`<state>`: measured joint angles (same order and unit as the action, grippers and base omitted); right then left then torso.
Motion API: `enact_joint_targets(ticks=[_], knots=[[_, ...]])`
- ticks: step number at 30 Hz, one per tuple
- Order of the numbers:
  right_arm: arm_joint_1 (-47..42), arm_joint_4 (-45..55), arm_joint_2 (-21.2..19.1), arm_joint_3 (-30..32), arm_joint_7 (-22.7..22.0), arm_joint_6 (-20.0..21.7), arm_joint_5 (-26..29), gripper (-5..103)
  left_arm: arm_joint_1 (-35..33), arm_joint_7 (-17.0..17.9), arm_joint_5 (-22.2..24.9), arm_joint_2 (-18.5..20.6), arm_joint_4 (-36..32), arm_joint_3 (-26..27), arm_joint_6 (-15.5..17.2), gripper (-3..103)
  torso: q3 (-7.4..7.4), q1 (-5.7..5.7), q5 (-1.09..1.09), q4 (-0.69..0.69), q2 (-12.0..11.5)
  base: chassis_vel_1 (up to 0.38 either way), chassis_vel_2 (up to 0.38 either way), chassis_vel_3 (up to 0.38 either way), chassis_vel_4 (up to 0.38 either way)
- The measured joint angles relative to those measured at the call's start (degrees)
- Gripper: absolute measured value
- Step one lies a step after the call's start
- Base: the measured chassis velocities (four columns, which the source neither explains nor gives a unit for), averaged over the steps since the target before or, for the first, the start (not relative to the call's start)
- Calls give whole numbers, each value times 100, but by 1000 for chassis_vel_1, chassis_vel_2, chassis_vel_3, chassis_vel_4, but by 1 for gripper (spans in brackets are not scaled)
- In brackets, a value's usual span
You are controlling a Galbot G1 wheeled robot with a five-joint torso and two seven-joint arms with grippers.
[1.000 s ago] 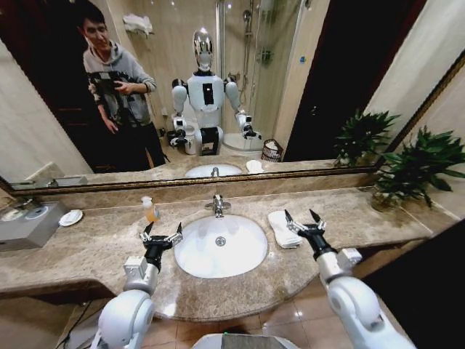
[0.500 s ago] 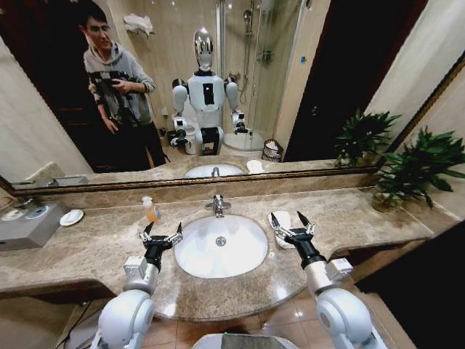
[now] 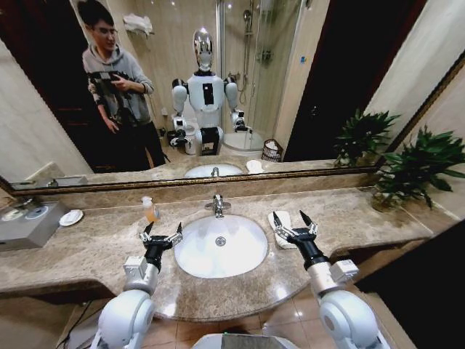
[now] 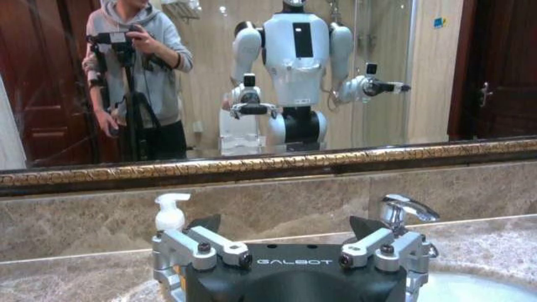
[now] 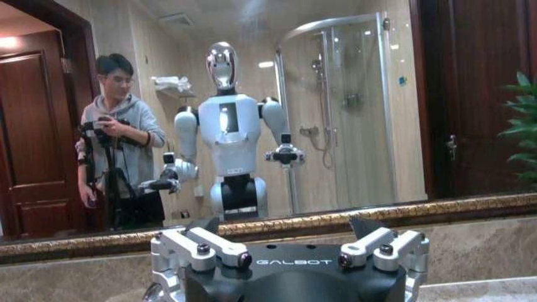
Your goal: Pick up the towel from the sink counter and wipe the mirror surface.
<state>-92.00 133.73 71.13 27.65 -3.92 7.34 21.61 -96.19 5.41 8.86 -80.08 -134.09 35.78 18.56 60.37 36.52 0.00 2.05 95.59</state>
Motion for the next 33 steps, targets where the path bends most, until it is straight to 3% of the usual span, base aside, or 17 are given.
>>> enact_joint_targets(ticks=[15,31,33], knots=[[6,-10,-6,-2,-1,4,9,100,1,0,0,0,0,0,0,100,0,2,0,0,-1,64,-66,-67,67],[7,-16,-7,-3,-5,4,12,100,0,1,0,1,0,1,0,100,-1,-4,4,0,1,188,-338,-177,327],[7,-16,-7,-3,-5,3,12,100,0,1,0,1,0,1,0,100,-1,-3,-5,1,1,76,-483,-68,487]])
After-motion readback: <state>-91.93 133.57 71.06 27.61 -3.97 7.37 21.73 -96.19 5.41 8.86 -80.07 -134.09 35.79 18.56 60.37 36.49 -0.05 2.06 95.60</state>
